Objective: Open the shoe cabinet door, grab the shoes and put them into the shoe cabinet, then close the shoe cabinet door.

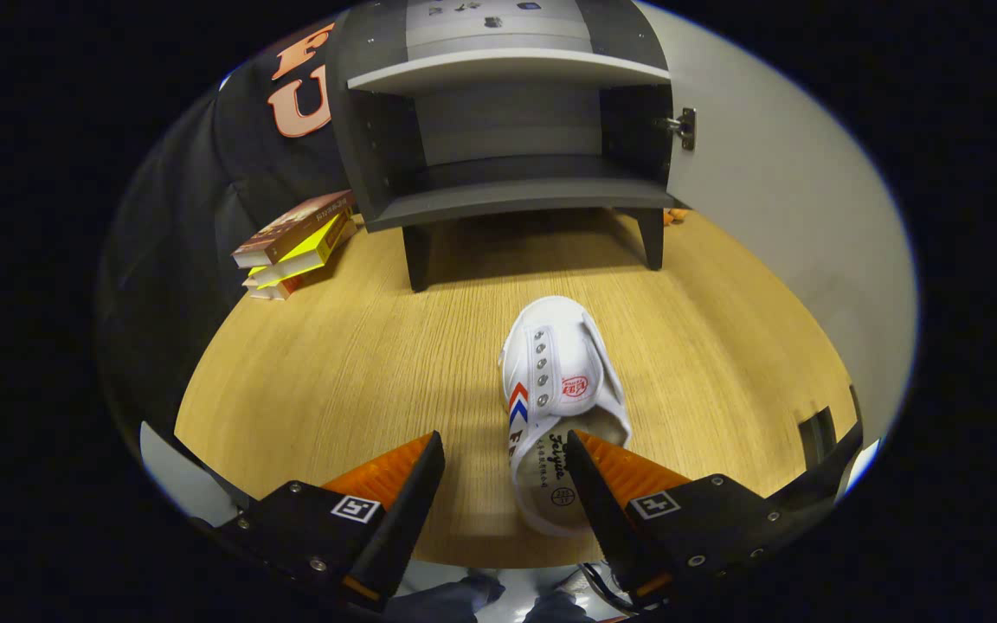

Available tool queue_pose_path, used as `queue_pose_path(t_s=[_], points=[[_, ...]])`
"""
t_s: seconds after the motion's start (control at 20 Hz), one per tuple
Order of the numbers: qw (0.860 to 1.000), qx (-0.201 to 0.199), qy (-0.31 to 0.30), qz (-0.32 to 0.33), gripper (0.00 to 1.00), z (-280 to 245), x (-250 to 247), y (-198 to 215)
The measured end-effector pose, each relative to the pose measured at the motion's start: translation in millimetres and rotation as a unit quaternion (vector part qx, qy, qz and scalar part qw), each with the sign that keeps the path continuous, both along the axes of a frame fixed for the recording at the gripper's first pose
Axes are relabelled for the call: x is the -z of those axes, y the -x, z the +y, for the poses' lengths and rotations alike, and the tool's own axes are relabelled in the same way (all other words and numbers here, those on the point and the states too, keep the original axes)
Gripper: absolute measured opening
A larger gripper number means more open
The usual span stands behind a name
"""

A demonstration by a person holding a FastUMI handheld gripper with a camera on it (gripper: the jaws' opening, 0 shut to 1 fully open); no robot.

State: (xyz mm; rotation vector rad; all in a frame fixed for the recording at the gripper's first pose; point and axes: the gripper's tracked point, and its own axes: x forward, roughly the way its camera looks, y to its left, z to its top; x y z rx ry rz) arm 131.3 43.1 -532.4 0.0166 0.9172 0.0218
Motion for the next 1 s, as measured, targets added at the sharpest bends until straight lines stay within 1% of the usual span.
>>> queue_pose_path(t_s=[0.1,0.15,0.2,0.3,0.35,0.4,0.45,0.5,0.55,0.7,1.0], points=[[1.0,0.004,0.003,0.013,0.85,-3.5,12.9,-4.5],[1.0,0.006,0.0,0.016,0.76,-2.5,16.2,-6.2],[1.0,0.007,0.001,0.022,0.69,-3.2,18.9,-8.1],[1.0,0.011,0.003,0.025,0.49,-3.9,22.3,-11.4],[1.0,0.016,0.007,0.023,0.36,-6.2,21.0,-12.3],[1.0,0.023,0.004,0.016,0.28,-8.9,17.8,-14.9],[1.0,0.027,-0.001,0.012,0.12,-8.5,16.4,-16.3],[0.999,0.028,-0.006,0.017,0.08,-7.9,17.1,-16.0],[0.999,0.025,-0.011,0.022,0.01,-6.3,17.4,-15.3],[1.0,0.022,-0.005,0.008,0.0,-9.7,5.5,-21.6],[0.999,0.001,-0.009,-0.046,0.0,-8.2,-51.0,-44.8]])
